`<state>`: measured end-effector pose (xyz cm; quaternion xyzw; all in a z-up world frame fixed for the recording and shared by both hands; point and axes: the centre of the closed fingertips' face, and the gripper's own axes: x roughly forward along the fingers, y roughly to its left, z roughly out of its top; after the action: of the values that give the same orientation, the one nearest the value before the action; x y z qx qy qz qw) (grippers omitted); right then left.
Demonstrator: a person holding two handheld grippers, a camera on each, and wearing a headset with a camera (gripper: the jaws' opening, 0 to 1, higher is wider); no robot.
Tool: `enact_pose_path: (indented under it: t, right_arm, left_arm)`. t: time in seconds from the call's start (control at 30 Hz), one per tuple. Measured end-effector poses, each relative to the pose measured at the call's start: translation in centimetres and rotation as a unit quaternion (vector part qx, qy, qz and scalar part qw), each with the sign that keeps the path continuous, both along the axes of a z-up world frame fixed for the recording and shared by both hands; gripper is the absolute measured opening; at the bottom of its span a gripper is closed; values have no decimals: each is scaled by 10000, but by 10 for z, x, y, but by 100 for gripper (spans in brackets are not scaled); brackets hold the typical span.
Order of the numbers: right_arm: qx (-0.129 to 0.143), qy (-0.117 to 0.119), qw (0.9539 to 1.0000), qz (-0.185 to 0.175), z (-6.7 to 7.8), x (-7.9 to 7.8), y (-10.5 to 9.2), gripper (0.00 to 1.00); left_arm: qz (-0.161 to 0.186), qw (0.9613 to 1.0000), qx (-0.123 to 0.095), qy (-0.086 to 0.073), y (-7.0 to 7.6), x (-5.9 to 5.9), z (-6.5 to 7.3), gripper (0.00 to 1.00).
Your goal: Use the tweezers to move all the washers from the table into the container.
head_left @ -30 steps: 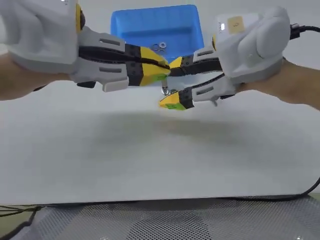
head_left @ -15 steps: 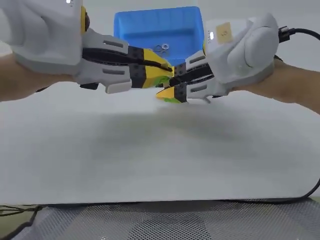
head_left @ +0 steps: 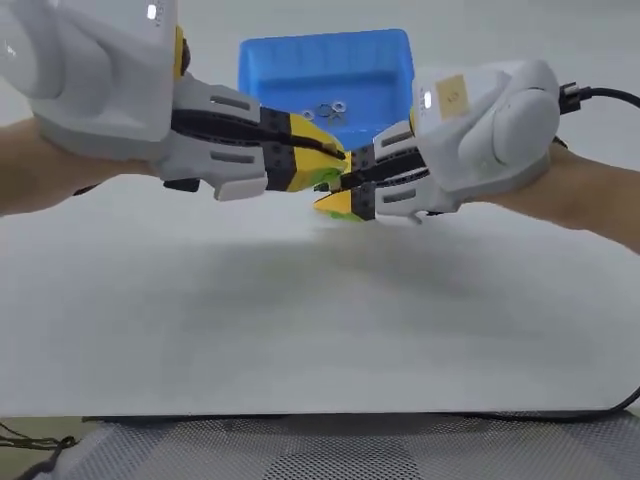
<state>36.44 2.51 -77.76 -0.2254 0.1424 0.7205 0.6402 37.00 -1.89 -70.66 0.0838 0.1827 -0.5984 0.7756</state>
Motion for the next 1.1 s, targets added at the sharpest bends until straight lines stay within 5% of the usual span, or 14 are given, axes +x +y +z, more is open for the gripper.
enact_pose_path:
  t: [0.6,0.9,1.1]
  right_arm:
    - [109,-37,9998,-131,16,8,2,9]
    - [157,-52,9996,-238,28,13,-1,9]
    - [283,-20,9989,-381,49,21,-11,9]
  left_arm:
    - [194,9998,-43,-5,11,2,22,10]
    - [313,9993,-73,-174,22,-1,40,4]
    - [445,9986,0,-274,37,-3,46,4]
